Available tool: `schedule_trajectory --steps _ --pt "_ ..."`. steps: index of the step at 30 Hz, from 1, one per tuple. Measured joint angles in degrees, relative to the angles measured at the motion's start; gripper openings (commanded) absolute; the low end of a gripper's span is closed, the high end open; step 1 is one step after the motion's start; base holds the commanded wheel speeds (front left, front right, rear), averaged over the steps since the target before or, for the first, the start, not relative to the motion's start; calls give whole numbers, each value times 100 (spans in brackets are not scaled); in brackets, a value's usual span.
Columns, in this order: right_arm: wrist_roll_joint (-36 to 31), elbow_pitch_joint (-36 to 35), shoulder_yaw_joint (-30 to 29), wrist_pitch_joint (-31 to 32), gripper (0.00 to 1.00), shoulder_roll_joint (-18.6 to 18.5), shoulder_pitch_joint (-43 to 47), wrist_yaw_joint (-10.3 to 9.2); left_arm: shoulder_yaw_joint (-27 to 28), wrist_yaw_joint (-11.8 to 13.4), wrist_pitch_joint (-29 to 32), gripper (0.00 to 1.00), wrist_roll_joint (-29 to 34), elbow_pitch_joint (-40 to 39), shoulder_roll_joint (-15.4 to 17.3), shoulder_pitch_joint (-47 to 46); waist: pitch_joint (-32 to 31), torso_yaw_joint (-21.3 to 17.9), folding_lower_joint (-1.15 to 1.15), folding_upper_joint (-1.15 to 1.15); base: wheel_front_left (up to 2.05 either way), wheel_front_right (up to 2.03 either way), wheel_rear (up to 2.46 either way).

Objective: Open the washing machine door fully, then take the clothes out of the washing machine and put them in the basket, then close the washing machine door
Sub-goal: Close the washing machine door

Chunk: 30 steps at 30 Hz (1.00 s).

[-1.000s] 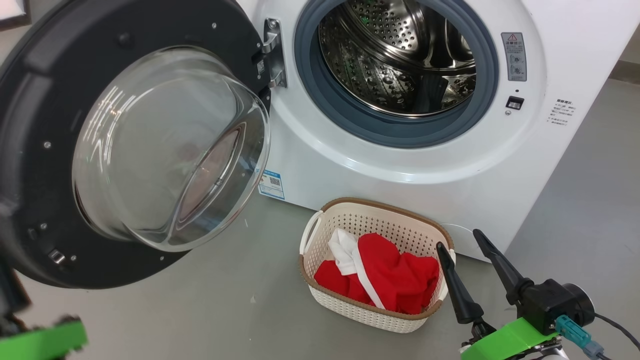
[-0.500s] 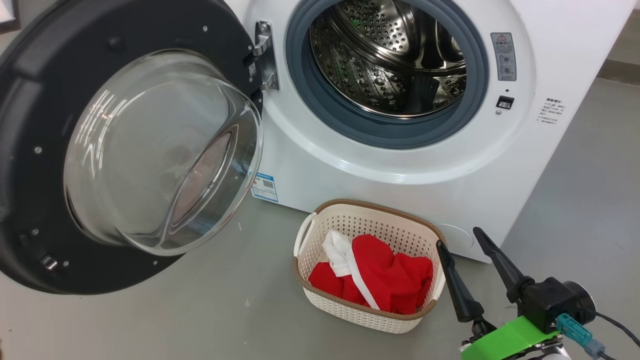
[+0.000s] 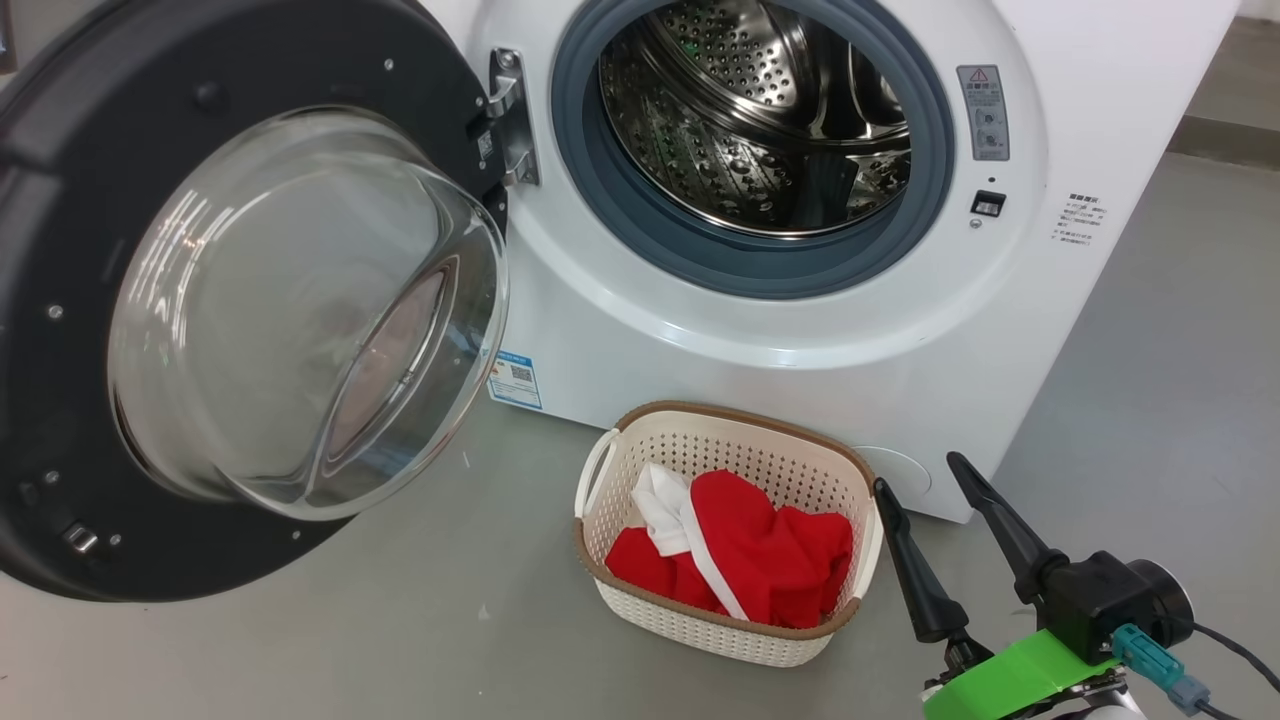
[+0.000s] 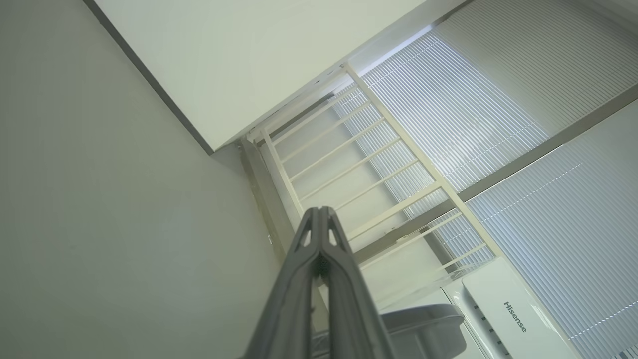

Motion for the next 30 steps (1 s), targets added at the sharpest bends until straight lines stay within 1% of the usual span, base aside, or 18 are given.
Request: schedule_trajectory --steps 4,8,12,16,22,30 --pt "-24 -15 9 11 100 0 0 0 71 23 364 0 -280 670 96 -396 17 -39 0 0 0 0 0" --pt "-26 -33 30 53 100 0 0 0 88 23 823 0 -476 1214 287 -675 34 -97 0 0 0 0 0" --pt "-43 -45 47 59 100 0 0 0 14 -1 1152 0 -510 1610 424 -838 52 -151 0 0 0 0 0" --pt "-56 -55 78 86 100 -1 0 -1 -116 -27 1390 0 -494 1963 455 -861 55 -201 0 0 0 0 0" --pt "-55 -59 151 99 100 -4 1 0 -281 -336 1738 0 -472 2272 533 -861 58 -244 0 0 0 0 0" --pt "-38 -93 169 91 100 -8 2 0 -385 -697 2156 0 -475 2394 590 -861 87 -202 0 0 0 0 0"
